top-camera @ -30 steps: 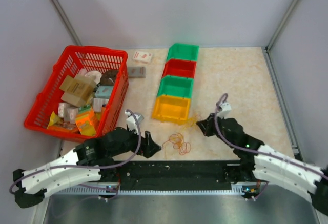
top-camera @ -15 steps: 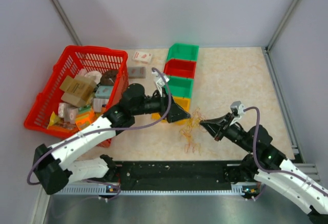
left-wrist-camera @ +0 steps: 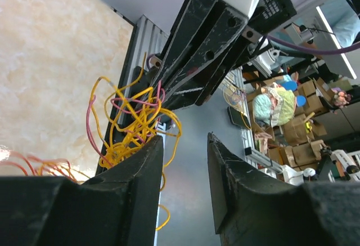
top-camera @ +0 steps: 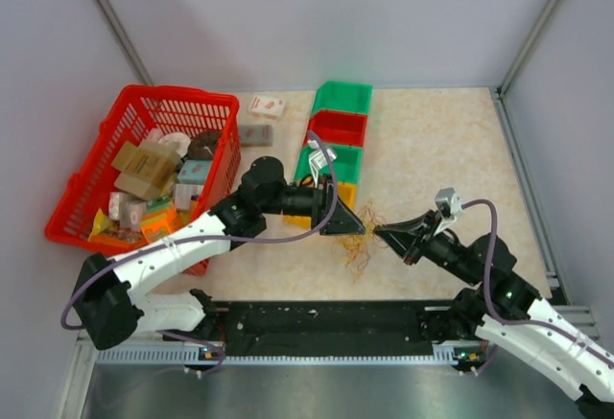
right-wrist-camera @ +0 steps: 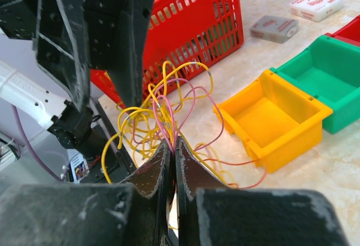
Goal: Untangle the cables
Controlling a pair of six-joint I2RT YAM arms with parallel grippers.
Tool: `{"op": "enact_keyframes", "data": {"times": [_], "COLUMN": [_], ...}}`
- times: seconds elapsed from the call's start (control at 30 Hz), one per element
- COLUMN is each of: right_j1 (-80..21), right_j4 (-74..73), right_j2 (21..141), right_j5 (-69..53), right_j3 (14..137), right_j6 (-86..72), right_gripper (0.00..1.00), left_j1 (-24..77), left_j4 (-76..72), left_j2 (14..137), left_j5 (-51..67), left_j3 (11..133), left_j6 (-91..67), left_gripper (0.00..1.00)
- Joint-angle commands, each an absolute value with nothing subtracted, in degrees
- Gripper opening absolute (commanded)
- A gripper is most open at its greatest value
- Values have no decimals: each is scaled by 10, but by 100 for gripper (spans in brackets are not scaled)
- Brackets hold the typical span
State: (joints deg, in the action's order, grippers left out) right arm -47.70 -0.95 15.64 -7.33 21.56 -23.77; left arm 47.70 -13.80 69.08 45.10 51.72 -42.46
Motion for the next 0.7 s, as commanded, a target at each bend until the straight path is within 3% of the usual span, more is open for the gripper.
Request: {"op": "enact_keyframes", "data": {"times": [0.0,0.07,0.1,0.17,0.23,0.33,0.43,0.6,0.67], "right_j1": [-473,-473,-474,-474,-474,-473,-473,-473,-474], "right_j4": [8,6,5,4,1,2,7,4,2], "right_j2": [135,132,128,126,123,114,113,114,113], "right_j5": [-76,-76,-76,-78,-78,-76,-86,-92,-92], "right_j3": [233,232,232,232,234,236,236,236,235], "right_j6": [-243,-243,-244,-246,-248,-250,-253,-255,-255], "right_gripper": [0,0,0,0,0,0,0,0,0], "left_j1": [485,489,494,504,518,531,531,531,531], "left_j4": [-160,-144,-130,-87,-40,35,51,48,32], "left_j2": [707,715,716,712,706,694,683,661,646], "left_j5": [458,457,448,418,380,299,254,231,227], "left_j3": [531,543,548,559,570,577,566,572,564], "left_j6": [-420,-411,-403,-364,-330,-296,-287,-286,-283], "left_gripper": [39,29,31,48,53,46,46,41,43]}}
